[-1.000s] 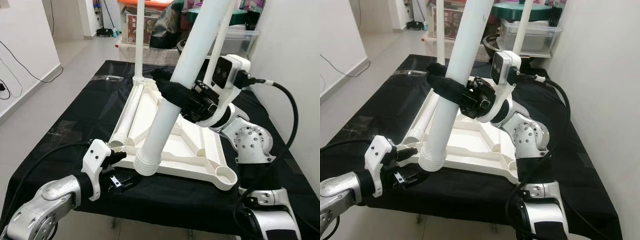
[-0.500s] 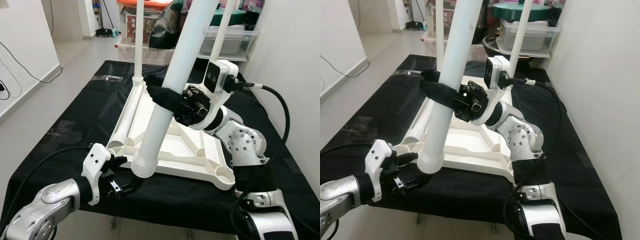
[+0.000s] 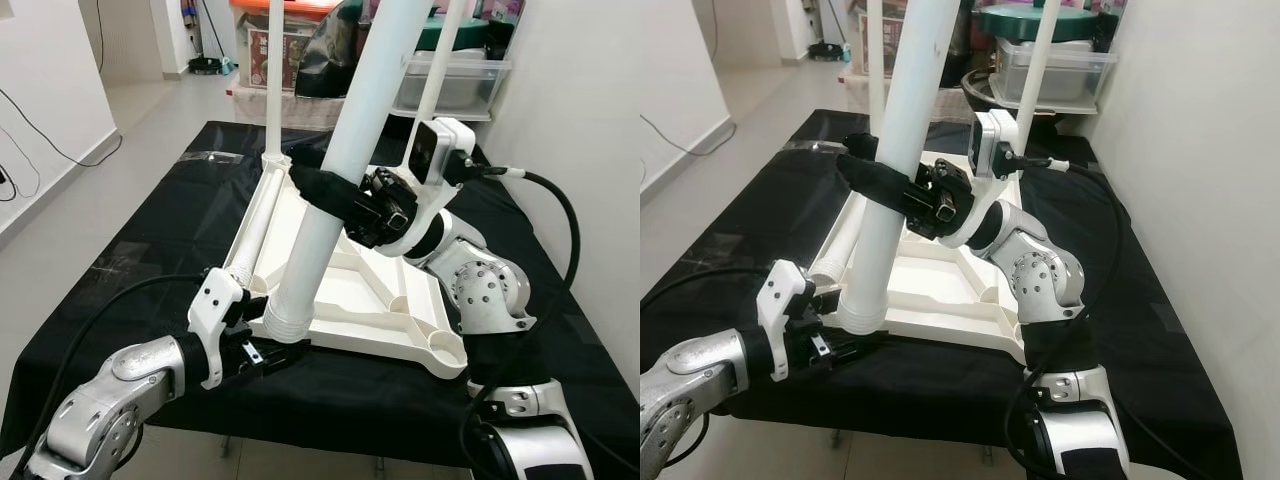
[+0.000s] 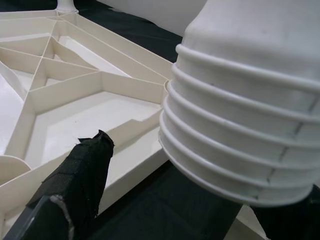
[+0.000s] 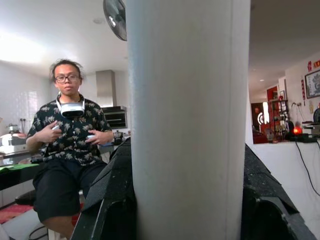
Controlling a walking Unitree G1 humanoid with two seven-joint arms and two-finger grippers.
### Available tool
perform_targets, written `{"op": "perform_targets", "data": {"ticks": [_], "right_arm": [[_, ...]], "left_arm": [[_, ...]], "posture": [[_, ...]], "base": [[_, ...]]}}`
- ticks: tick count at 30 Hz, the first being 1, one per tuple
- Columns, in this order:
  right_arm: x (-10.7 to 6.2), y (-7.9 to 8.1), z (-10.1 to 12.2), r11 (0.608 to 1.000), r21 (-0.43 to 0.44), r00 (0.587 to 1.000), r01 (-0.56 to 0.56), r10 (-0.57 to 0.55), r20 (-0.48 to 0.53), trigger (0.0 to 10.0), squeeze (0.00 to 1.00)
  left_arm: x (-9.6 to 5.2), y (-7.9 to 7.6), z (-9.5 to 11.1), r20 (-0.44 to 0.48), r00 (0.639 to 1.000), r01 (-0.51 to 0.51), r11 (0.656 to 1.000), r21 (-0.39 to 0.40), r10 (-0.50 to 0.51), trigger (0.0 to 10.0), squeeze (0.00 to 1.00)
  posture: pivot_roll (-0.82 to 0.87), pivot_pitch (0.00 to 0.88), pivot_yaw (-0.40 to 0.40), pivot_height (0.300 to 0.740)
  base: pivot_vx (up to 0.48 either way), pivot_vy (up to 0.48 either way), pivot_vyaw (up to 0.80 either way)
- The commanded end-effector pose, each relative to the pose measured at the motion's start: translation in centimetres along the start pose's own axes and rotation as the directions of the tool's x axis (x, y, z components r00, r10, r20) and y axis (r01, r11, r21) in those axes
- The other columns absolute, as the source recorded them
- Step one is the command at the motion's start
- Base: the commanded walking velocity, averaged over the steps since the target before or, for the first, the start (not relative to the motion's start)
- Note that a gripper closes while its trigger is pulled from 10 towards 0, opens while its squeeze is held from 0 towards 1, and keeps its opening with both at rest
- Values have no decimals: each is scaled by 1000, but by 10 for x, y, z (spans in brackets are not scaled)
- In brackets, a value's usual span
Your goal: Building children table
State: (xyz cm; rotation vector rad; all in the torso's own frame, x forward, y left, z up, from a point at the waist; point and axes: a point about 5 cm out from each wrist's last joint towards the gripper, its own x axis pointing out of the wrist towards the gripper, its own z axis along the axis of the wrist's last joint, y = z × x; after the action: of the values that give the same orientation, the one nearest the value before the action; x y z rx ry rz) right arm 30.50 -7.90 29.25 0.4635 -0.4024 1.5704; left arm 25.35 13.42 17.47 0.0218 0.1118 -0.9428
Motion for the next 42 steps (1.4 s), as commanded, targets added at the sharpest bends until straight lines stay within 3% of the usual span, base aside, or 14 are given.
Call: {"op": "perform_targets", "data": {"ticks": [1, 7, 11, 14, 23, 24, 26, 27, 34, 39, 40, 41, 42], "right_arm": [[2, 2, -11, 999, 36, 999, -6, 7, -42, 0, 0], [4, 2, -15, 1000, 31, 998, 1, 1, -62, 0, 0], [6, -5, -19, 997, 27, 994, 78, -76, -76, 0, 0], [6, -12, -21, 991, 24, 989, 129, -127, -77, 0, 0], [7, -9, -22, 994, 34, 992, 102, -99, -81, 0, 0], [8, -9, -22, 995, 33, 992, 98, -96, -79, 0, 0], [8, -9, -22, 995, 32, 992, 97, -95, -78, 0, 0], [8, -9, -21, 995, 31, 993, 97, -95, -77, 0, 0], [7, -8, -23, 994, 36, 992, 101, -98, -74, 0, 0], [7, -9, -22, 993, 31, 991, 114, -112, -69, 0, 0], [7, -11, -24, 989, 23, 985, 147, -144, -94, 0, 0], [7, -13, -25, 985, 16, 979, 170, -167, -113, 0, 0], [7, -13, -27, 983, 14, 974, 183, -180, -135, 10000, 0]], "left_arm": [[4, -2, 17, 85, 996, 25, 999, 30, -28, 10000, 0], [9, -10, 16, 52, 994, 97, 994, 55, -100, 10000, 0], [7, -18, -1, -91, 985, 156, 979, 133, -145, 10000, 0], [5, -18, -9, -127, 983, 152, 977, 149, -133, 10000, 0], [4, -10, -3, -54, 996, 80, 987, 140, -73, 10000, 0], [4, -8, -1, -31, 998, 59, 989, 137, -55, 4392, 0], [4, -6, 1, -16, 999, 46, 989, 138, -44, 4392, 0], [5, -4, 4, 19, 999, 23, 990, 139, -26, 0, 0], [5, 5, 17, 123, 992, -46, 992, 115, 32, 0, 0], [6, 4, 13, 112, 993, -48, 992, 116, 35, 0, 0], [6, 3, 12, 103, 994, -46, 992, 120, 33, 2314, 0], [7, 3, 11, 97, 995, -45, 991, 123, 33, 2314, 0], [7, 3, 11, 91, 995, -46, 991, 129, 34, 5451, 0]], "posture": [[123, 0, -51, 740], [121, 0, -49, 740], [119, 0, -44, 740], [120, 0, -48, 740], [124, 0, -57, 740], [121, 0, -57, 740], [121, 0, -57, 740], [121, 0, -57, 740], [119, 0, -60, 740], [114, 0, -59, 740], [114, 0, -60, 740], [114, 0, -60, 740], [114, 0, -60, 740]], "base": [[0, 0, 0], [0, 0, 0], [0, 0, 0], [0, 0, 0], [0, 0, 0], [0, 0, 0], [0, 0, 0], [0, 0, 0], [0, 0, 0], [0, 0, 0], [0, 0, 0], [0, 0, 0], [0, 0, 0]]}}
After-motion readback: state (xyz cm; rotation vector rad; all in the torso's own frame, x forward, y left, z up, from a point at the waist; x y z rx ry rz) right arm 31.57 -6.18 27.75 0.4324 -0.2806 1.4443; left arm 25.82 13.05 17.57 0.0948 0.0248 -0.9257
